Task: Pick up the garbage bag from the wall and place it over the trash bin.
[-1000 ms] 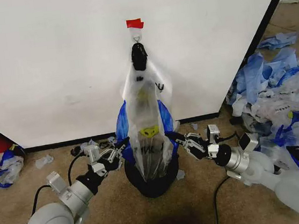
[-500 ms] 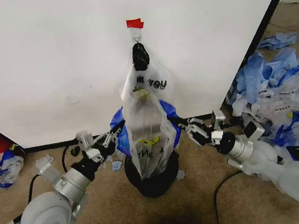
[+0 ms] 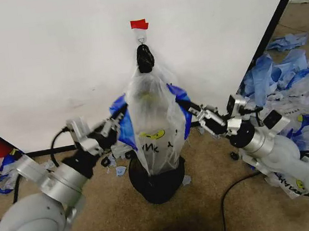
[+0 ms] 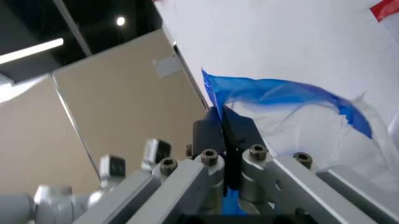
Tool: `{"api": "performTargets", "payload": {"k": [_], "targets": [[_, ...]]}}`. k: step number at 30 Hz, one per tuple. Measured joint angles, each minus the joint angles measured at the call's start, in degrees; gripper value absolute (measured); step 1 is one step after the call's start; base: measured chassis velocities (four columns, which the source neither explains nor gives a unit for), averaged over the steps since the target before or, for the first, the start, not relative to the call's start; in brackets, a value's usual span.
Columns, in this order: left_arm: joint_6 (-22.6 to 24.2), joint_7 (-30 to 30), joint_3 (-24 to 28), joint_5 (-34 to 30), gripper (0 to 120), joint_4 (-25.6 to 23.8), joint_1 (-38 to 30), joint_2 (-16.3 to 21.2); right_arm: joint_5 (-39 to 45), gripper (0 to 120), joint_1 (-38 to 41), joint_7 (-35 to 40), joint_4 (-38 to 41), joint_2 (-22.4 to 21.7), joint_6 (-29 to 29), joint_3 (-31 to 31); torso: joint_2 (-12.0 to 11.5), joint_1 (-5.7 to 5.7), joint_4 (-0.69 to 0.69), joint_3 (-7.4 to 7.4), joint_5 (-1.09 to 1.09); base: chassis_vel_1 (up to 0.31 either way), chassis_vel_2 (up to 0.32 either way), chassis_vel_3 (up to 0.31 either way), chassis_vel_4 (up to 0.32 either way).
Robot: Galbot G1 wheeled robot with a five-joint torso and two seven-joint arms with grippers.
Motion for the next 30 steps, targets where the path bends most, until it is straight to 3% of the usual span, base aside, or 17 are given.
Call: {"api": "performTargets", "payload": {"k": [3, 11, 24, 30], "targets": [[0.6, -3.0, -0.4, -3.4, 0, 0.0, -0.2, 0.3, 1.9, 0, 0.3, 3.7, 2.5, -0.8, 0.1, 0.1, 0.0, 0.0, 0.0, 0.0, 0.01, 0.0, 0.0, 0.0, 0.0], [1.0, -6.8, 0.1, -7.6, 0, 0.1, 0.8, -2.0, -1.1, 0, -1.6, 4.7, 3.1, -0.9, 0.6, -0.8, 0.0, 0.0, 0.0, 0.0, 0.03, 0.0, 0.0, 0.0, 0.0], [2.1, -7.8, 1.2, -8.0, 0, 0.3, 2.1, -4.0, -2.6, 0, -1.7, 5.2, 3.1, -1.5, 0.4, -1.9, 0.0, 0.0, 0.0, 0.0, 0.01, 0.0, 0.0, 0.0, 0.0], [2.6, -7.7, 2.9, -6.0, 0, 0.3, 4.3, -6.0, -5.3, 0, -3.5, 5.6, 2.2, 1.3, 0.3, -4.1, 0.0, 0.0, 0.0, 0.0, 0.02, 0.0, 0.0, 0.0, 0.0]]}}
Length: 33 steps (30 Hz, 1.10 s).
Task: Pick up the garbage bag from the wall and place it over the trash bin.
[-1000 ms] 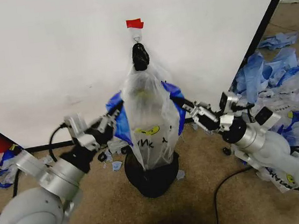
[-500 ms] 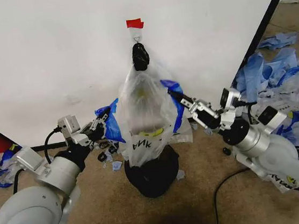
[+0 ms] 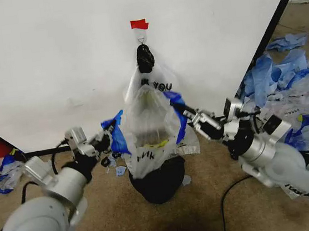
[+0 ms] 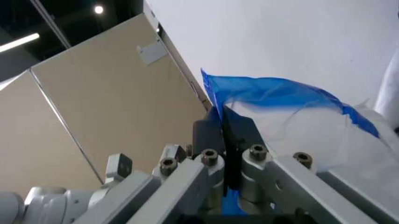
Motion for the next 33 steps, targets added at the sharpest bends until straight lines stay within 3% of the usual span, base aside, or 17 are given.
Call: {"api": "performTargets", "payload": {"k": [14, 19, 33], "targets": [[-1.1, 0.5, 0.2, 5.3, 0, 0.0, -0.3, -0.1, -1.8, 0, 0.8, 0.7, -4.8, 8.0, -1.2, -4.6, 0.0, 0.0, 0.0, 0.0, -0.01, 0.0, 0.0, 0.0, 0.0], [-0.9, 0.9, 1.5, 6.8, 0, 0.1, 0.9, -1.7, -3.5, 0, 0.8, 0.5, -7.3, 10.9, -1.0, -6.3, 0.0, 0.0, 0.02, 0.0, -0.01, 0.0, 0.0, 0.0, 0.0], [0.7, 1.4, 3.6, 6.7, 0, 1.5, 1.8, -5.2, -4.7, 0, -1.4, -0.2, -9.3, 10.4, 0.5, -5.1, 0.0, 0.0, 0.0, 0.0, 0.01, 0.0, 0.0, 0.0, 0.0]]}}
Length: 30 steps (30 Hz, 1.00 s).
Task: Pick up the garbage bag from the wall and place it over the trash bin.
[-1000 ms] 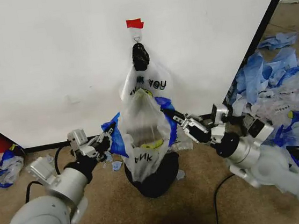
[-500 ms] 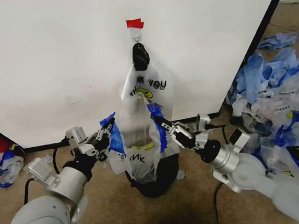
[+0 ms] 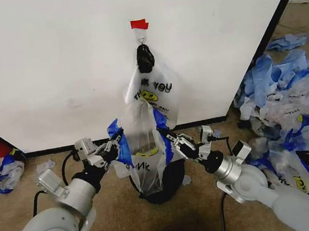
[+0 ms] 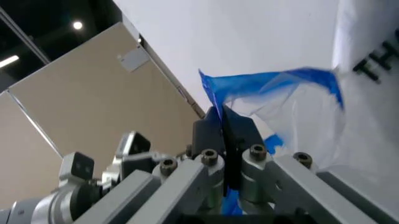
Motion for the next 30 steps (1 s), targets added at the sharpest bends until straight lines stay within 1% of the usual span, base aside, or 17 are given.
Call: {"api": "performTargets", "payload": {"k": [6, 10, 23, 30], "targets": [[0.4, 0.7, 1.7, 0.8, 0, 1.9, 1.2, -1.8, 0.2, 0, -0.1, 1.0, 0.4, -1.2, 0.7, 1.0, 0.0, 0.0, 0.0, 0.0, -0.02, 0.0, 0.0, 0.0, 0.0], [0.4, 0.7, 2.6, 1.5, 0, 3.0, 1.3, -2.8, 0.0, 0, -0.4, 1.4, 0.2, -1.1, 0.9, 1.0, 0.0, 0.0, 0.0, 0.0, -0.01, 0.0, 0.0, 0.0, 0.0], [0.4, 0.9, 3.9, 2.5, 0, 5.5, 0.9, -4.0, -2.8, 0, -1.7, 4.3, -4.4, 0.5, 2.3, 0.1, 0.0, 0.0, 0.0, 0.0, 0.0, 0.0, 0.0, 0.0, 0.0], [0.3, 1.0, 6.7, 4.4, 0, 7.2, 0.8, -4.9, -6.0, 0, -2.6, 6.5, -6.8, 1.7, 3.0, -0.5, 0.0, 0.0, 0.01, 0.01, 0.0, 0.0, 0.0, 0.0, 0.0]]}}
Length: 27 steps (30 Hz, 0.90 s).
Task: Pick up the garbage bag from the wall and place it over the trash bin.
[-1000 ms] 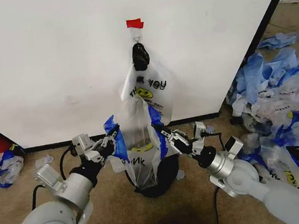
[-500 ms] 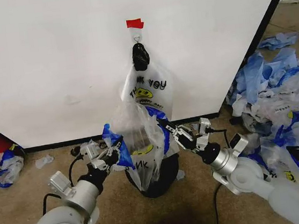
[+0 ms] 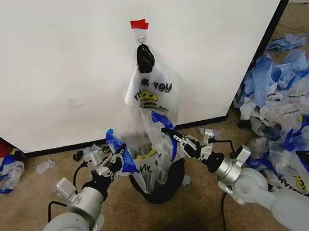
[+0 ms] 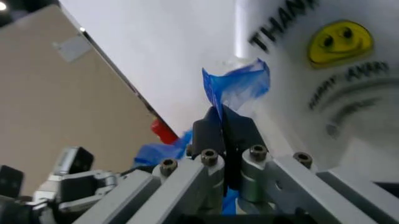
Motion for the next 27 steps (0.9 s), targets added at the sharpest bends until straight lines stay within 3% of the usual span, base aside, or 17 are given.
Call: {"api": "performTargets", "payload": {"k": [8, 18, 27], "targets": [[-0.1, 0.3, 1.8, 1.8, 0, 1.3, 0.5, -0.8, -3.1, 0, -1.9, 1.5, 0.0, -0.5, 0.3, 0.0, 0.0, 0.0, 0.0, 0.0, -0.01, 0.0, 0.0, 0.0, 0.0], [-1.1, 0.3, 0.8, 3.5, 0, 0.6, 3.7, 1.2, -6.5, 0, -4.6, 3.0, 2.0, -3.2, 1.5, 1.9, 0.0, 0.0, -0.01, 0.0, 0.01, 0.0, 0.0, 0.0, 0.0], [-0.7, 0.4, 0.6, 4.3, 0, 0.1, 5.2, -0.4, -6.0, 0, -2.9, 5.0, 3.7, -5.5, 2.0, 4.8, 0.0, 0.0, 0.0, -0.01, 0.0, 0.0, 0.0, 0.0, 0.0]]}}
